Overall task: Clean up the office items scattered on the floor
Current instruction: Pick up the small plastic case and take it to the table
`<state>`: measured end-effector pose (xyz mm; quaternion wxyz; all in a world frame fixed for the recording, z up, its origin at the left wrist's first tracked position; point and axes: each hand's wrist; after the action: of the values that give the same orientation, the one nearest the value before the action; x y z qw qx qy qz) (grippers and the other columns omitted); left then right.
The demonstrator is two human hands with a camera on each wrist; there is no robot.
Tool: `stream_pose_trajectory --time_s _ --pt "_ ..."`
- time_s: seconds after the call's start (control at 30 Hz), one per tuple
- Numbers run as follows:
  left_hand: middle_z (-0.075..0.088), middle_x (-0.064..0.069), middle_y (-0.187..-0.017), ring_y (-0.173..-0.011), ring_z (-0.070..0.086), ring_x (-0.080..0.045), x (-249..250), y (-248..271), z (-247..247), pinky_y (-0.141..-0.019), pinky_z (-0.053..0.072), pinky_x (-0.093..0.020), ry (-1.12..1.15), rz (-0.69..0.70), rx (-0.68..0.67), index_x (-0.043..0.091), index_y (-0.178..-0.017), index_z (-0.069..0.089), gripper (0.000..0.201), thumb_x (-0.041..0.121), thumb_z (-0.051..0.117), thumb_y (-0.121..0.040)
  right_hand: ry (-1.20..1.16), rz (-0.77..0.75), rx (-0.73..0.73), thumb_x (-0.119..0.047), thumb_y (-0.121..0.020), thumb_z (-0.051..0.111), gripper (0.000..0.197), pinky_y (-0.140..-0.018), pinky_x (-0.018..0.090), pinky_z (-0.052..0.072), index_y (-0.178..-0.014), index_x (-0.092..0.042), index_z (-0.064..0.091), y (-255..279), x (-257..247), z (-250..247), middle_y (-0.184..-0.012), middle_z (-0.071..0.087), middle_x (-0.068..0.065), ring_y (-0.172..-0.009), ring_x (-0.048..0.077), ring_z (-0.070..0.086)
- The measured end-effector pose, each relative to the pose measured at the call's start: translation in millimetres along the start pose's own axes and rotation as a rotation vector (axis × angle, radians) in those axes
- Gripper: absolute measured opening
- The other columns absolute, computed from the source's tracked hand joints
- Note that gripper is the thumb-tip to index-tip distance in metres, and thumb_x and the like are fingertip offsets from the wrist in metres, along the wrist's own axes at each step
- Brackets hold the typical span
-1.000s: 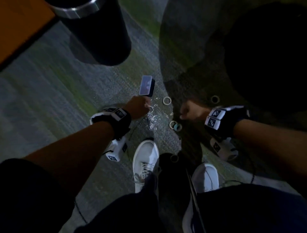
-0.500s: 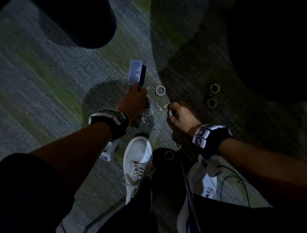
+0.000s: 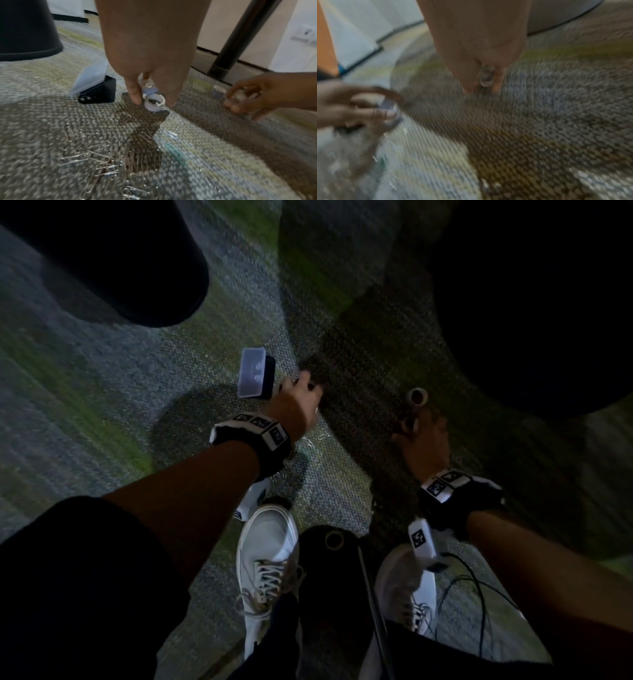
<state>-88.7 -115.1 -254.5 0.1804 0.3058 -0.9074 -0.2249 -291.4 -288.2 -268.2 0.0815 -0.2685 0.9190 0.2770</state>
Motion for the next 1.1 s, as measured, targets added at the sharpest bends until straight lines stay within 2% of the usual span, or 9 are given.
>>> stream_pose_trajectory --time_s 0.1,0.27,0.37,0.43,0.53,0.6,0.73,0.93,1.1 --pt "0.029 -0.022 -0.149 -0.128 0.036 -0.048 3 -2 3 -0.103 0.038 -0.050 0.004 -0.015 0.006 0.013 -0.133 0.050 0.036 0.013 0.050 -0.096 -0.044 -0.046 0.062 -0.019 -0.088 0.066 0.045 -0.085 0.040 0.044 -0.129 -0.008 0.051 -6 -2 0 -0.127 0.048 0.025 -0.110 0.042 0.053" --pt "0.035 -0.021 -0.142 -0.123 0.044 -0.039 6 7 -8 -0.106 0.034 -0.042 0.006 0.097 0.013 0.010 -0.131 0.051 0.033 0.014 0.047 -0.099 -0.116 -0.052 0.132 -0.027 -0.089 0.061 0.030 -0.078 0.035 0.044 -0.111 -0.007 0.061 -27 4 -21 -0.109 0.062 0.022 -0.099 0.037 0.060" --pt "0.039 -0.021 -0.132 -0.114 0.046 -0.039 18 23 -6 -0.100 0.039 -0.042 0.008 0.313 -0.078 0.008 -0.124 0.058 0.028 0.014 0.048 -0.099 -0.138 -0.041 0.184 -0.029 -0.090 0.059 0.035 -0.082 0.038 0.042 -0.112 -0.002 0.057 -42 -3 -37 -0.108 0.060 0.022 -0.102 0.035 0.057" --pt "0.045 -0.023 -0.126 -0.115 0.042 -0.037 32 40 2 -0.103 0.034 -0.044 0.052 0.539 -0.159 0.003 -0.115 0.065 0.025 0.009 0.048 -0.098 -0.108 -0.034 0.083 -0.041 -0.085 0.057 0.051 -0.077 0.036 0.040 -0.119 -0.004 0.054 -53 -9 -41 -0.107 0.057 0.019 -0.103 0.039 0.057" --pt "0.051 -0.017 -0.125 -0.114 0.045 -0.034 44 62 21 -0.099 0.026 -0.031 -0.029 0.719 -0.225 0.005 -0.110 0.067 0.030 0.015 0.045 -0.092 0.031 -0.084 -0.101 -0.046 -0.082 0.068 0.064 -0.089 0.045 0.048 -0.136 -0.017 0.048 -58 -21 -35 -0.128 0.047 0.020 -0.113 0.043 0.052" --pt "0.050 -0.015 -0.131 -0.121 0.044 -0.031 49 70 33 -0.096 0.022 -0.029 -0.094 0.731 -0.300 0.008 -0.115 0.065 0.030 0.016 0.051 -0.091 0.147 -0.091 -0.101 -0.030 -0.089 0.067 0.053 -0.098 0.045 0.044 -0.138 -0.018 0.048 -59 -28 -26 -0.142 0.034 0.023 -0.119 0.045 0.048" --pt "0.042 -0.006 -0.141 -0.132 0.034 -0.026 56 83 56 -0.098 0.015 -0.029 -0.261 0.780 -0.473 0.017 -0.128 0.056 0.037 0.032 0.058 -0.093 0.244 -0.171 -0.052 -0.017 -0.093 0.059 0.040 -0.100 0.048 0.043 -0.132 -0.012 0.052 -57 -35 -21 -0.143 0.032 0.028 -0.115 0.050 0.049" --pt "0.034 -0.015 -0.142 -0.127 0.031 -0.034 67 104 76 -0.106 0.033 -0.042 -0.321 0.840 -0.497 0.012 -0.126 0.057 0.070 0.058 0.072 -0.075 0.225 -0.311 -0.130 -0.016 -0.093 0.060 0.041 -0.097 0.040 0.042 -0.134 -0.012 0.054 -39 -29 -20 -0.139 0.038 0.027 -0.118 0.046 0.048" --pt "0.043 -0.023 -0.138 -0.121 0.039 -0.043 79 113 81 -0.093 0.046 -0.048 -0.441 1.015 -0.350 0.011 -0.120 0.064 0.053 0.035 0.079 -0.075 0.206 -0.250 -0.150 -0.011 -0.093 0.057 0.043 -0.098 0.040 0.042 -0.136 -0.015 0.051 -24 -37 -2 -0.145 0.032 0.029 -0.121 0.046 0.047"
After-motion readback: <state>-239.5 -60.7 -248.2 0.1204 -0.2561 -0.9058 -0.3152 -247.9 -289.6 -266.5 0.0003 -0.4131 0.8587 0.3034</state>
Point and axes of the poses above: each hand's wrist, its own y-axis away from the middle knuckle, its own z-axis out of the palm, x = y × z
